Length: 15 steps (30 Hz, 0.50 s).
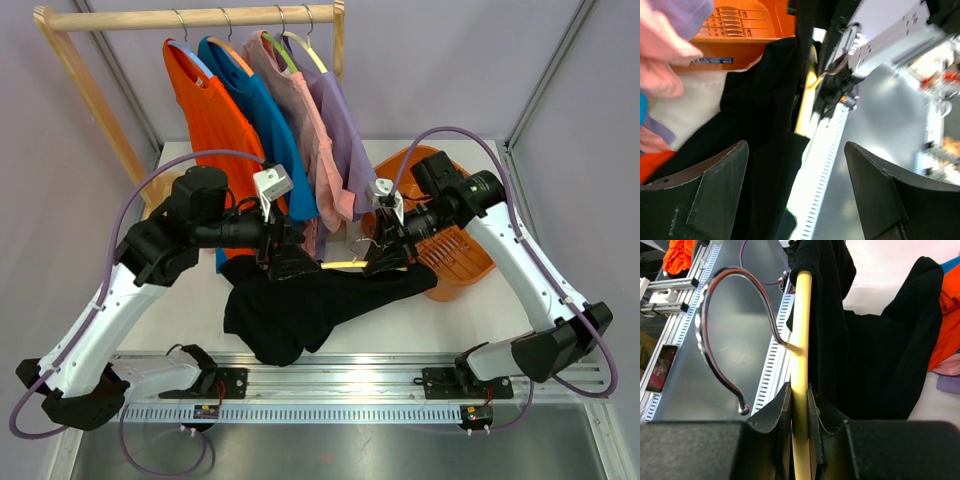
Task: Remove the t-shirt from the hanger
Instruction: Remove the tshirt from the hanger
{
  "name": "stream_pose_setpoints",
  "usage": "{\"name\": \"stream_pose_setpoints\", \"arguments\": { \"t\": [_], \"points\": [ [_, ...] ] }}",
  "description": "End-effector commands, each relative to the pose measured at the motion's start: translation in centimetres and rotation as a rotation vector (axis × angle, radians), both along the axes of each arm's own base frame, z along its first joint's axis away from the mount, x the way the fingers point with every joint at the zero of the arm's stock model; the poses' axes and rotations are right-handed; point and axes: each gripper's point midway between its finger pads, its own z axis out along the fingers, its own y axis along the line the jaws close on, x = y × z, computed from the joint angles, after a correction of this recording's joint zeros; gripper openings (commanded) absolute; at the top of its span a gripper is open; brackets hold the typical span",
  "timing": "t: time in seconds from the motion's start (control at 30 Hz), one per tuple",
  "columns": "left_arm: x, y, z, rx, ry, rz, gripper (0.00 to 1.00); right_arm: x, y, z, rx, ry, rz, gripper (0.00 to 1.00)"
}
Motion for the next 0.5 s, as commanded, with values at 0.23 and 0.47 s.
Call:
{"name": "stream_pose_setpoints", "arguments": {
  "t": [0.23, 0.47],
  "points": [
    [0.7, -3.0, 0.2, 0.061, -0.267, -0.155, 0.75, -0.1, 1.9, 0.8, -0.017, 0.02, 0.043, 0.0],
    [0.6, -4.5, -1.9, 0.152, -0.305, -0.205, 0.68, 0.2, 2.5, 1.3, -0.017, 0.03, 0.065, 0.0]
  ]
}}
